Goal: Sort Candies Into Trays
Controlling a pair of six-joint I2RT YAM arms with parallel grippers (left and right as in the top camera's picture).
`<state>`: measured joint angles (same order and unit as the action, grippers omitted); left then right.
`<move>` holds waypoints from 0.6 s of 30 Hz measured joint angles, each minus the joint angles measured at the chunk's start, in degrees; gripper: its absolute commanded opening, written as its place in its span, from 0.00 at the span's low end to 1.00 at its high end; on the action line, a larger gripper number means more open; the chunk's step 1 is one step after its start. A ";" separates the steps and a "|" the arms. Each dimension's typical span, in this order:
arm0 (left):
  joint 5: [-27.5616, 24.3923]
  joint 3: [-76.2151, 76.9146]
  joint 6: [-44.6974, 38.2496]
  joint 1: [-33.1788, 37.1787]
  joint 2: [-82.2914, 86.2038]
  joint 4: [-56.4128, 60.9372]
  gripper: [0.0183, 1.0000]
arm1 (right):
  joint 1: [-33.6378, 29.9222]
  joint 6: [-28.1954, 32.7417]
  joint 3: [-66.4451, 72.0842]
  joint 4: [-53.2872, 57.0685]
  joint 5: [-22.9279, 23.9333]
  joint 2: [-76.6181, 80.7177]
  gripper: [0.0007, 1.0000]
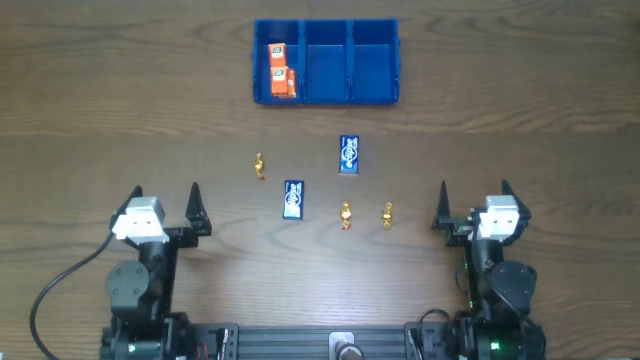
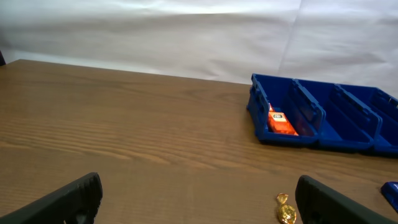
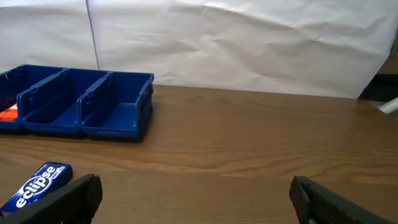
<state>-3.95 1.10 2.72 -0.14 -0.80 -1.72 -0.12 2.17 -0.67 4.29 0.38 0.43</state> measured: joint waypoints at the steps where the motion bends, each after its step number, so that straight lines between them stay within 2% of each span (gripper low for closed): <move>1: 0.00 0.00 0.00 0.00 0.00 0.00 1.00 | 0.00 0.00 0.02 -0.26 -0.02 0.00 1.00; 6: 0.00 0.00 0.00 -0.02 0.00 0.00 1.00 | 0.00 0.15 0.02 -0.07 0.02 0.00 1.00; 9: 0.00 0.00 0.00 0.00 0.00 0.00 1.00 | 0.00 -0.22 0.20 -3.72 0.24 0.04 1.00; 12: 0.00 0.00 0.00 0.00 0.00 0.00 1.00 | 0.00 -5.07 0.02 -7.67 -0.46 0.35 1.00; 14: 0.00 0.00 0.00 0.00 0.00 0.00 1.00 | 0.00 -7.78 -1.40 -8.00 -2.93 2.47 1.00; 18: 0.00 0.00 -0.02 0.00 0.07 0.00 1.00 | 0.00 -10.12 -9.94 -7.37 -10.75 12.15 1.00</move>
<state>-3.95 1.10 2.70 -0.14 -0.73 -1.72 -0.12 -7.94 -10.61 -3.07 -10.37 12.58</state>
